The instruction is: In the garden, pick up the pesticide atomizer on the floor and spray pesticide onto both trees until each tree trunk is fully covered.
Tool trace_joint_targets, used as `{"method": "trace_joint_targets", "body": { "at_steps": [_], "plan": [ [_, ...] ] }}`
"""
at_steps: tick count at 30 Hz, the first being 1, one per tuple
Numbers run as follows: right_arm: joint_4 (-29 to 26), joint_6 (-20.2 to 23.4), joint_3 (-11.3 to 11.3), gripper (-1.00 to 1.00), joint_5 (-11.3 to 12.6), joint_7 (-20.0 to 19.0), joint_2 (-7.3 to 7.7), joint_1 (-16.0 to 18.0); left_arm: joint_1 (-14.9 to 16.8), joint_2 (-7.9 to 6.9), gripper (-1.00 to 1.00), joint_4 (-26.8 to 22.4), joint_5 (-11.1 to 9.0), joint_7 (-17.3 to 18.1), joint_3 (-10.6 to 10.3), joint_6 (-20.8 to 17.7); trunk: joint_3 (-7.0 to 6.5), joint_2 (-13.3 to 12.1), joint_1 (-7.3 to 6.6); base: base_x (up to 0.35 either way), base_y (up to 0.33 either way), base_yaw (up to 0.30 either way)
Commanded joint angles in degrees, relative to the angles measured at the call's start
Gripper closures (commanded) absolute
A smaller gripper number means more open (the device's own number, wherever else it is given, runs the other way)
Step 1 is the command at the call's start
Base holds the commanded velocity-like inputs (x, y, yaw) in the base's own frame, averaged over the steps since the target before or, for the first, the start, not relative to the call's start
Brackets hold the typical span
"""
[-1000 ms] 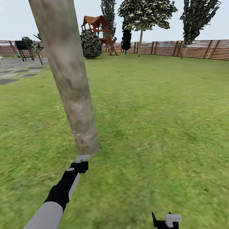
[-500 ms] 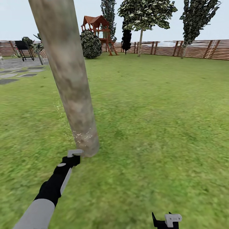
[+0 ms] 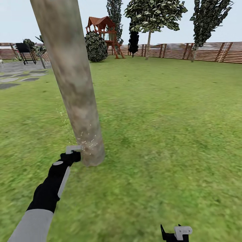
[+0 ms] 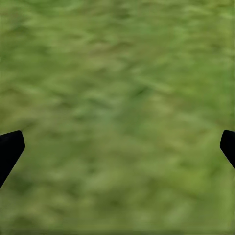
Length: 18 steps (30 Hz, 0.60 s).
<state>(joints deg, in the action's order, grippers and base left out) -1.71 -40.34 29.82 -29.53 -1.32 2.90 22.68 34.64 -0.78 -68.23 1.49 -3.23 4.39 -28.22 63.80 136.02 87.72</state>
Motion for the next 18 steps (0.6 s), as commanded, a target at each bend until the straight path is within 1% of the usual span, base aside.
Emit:
{"method": "trace_joint_targets", "body": {
  "at_steps": [1, 2, 3, 4, 5, 6, 7, 8, 11, 12, 13, 14, 15, 17, 18],
  "plan": [
    [-0.02, 0.0, 0.03, -1.0, 0.0, 0.0, 0.0, 0.0, -0.1, -0.91, 1.0, 0.0, -0.29, 0.4, 0.17, 0.01, 0.0, 0.0, 0.0, 0.0, 0.0, 0.0],
    [-0.01, 0.0, 0.05, -1.0, 0.0, 0.0, 0.0, 0.0, -0.16, -1.35, 1.0, -0.03, -0.28, 0.74, 0.4, 0.04, 0.0, 0.0, 0.0, 0.0, 0.0, 0.0],
    [0.01, 0.0, 0.05, -1.0, 0.0, 0.0, 0.0, 0.0, -0.27, -2.47, 1.0, -0.05, -0.27, 2.2, 1.07, 0.11, 0.0, 0.0, 0.0, 0.0, 0.0, 0.0],
    [-0.01, 0.0, 0.03, -1.0, 0.0, 0.0, 0.0, 0.0, -0.32, -3.03, 1.0, -0.06, -0.26, 3.67, 1.28, 0.14, 0.0, 0.0, 0.0, 0.0, 0.0, 0.0],
    [0.02, 0.0, 0.02, -1.0, 0.0, 0.0, 0.0, 0.0, -0.4, -3.3, 1.0, -0.17, -0.11, 5.52, 1.18, 0.16, 0.0, 0.0, 0.0, 0.0, 0.0, 0.0],
    [-0.01, 0.0, 0.0, -1.0, 0.0, 0.0, 0.0, 0.0, -0.47, -3.3, 1.0, -0.39, 0.01, 6.42, 1.01, 0.17, 0.0, 0.0, 0.0, 0.0, 0.0, 0.0],
    [0.02, 0.0, -0.01, -1.0, 0.0, 0.0, 0.0, 0.0, -0.55, -3.11, 1.0, -1.01, 0.18, 7.22, 0.76, 0.18, 0.0, 0.0, 0.0, 0.0, 0.0, 0.0],
    [0.03, 0.0, -0.02, -1.0, 0.0, 0.0, 0.0, 0.0, -0.61, -2.9, 1.0, -2.45, 0.28, 7.84, -0.09, 0.12, 0.0, 0.0, 0.0, 0.0, 0.0, 0.0],
    [0.03, 0.0, 0.0, -1.0, -0.02, -0.05, 0.0, 0.0, -0.59, -2.26, 1.0, -3.2, 0.27, 7.81, -2.04, 0.0, 0.0, 0.0, 0.0, 0.0, 0.0, 0.0],
    [0.0, 0.0, -0.01, -1.0, -0.01, -0.07, 0.0, 0.0, -0.57, -1.61, 1.0, -3.79, 0.27, 7.76, -2.89, -0.51, 0.0, 0.0, 0.0, 0.0, 0.0, 0.0],
    [0.0, 0.0, -0.02, -1.0, -0.01, -0.08, 0.0, 0.0, -0.55, -0.95, 1.0, -5.06, 0.31, 7.68, -3.51, -2.12, 0.0, 0.0, 0.0, -0.08, -0.005, 0.0],
    [-0.01, 0.0, -0.01, -1.0, 0.0, -0.08, 0.0, 0.0, -0.54, -0.66, 1.0, -6.54, 0.15, 7.64, -3.73, -3.86, 0.0, 0.0, 0.0, -0.217, -0.043, 0.0],
    [-0.01, 0.0, 0.02, -1.0, 0.0, -0.09, 0.0, 0.0, -0.54, -0.55, 1.0, -7.37, 0.05, 7.63, -3.79, -4.63, 0.0, 0.0, 0.0, -0.259, -0.058, 0.0],
    [-0.01, 0.0, -0.01, -1.0, 0.0, -0.09, 0.0, 0.0, -0.55, -0.56, 1.0, -8.31, -0.05, 7.62, -3.83, -5.23, 0.0, 0.0, 0.0, -0.128, -0.03, 0.0],
    [-0.01, 0.0, -0.01, -1.0, 0.0, -0.09, 0.0, 0.0, -0.54, -0.81, 1.0, -8.57, -0.03, 7.62, -3.67, -5.39, 0.0, 0.0, 0.0, -0.028, -0.007, 0.0]
  ]
}}
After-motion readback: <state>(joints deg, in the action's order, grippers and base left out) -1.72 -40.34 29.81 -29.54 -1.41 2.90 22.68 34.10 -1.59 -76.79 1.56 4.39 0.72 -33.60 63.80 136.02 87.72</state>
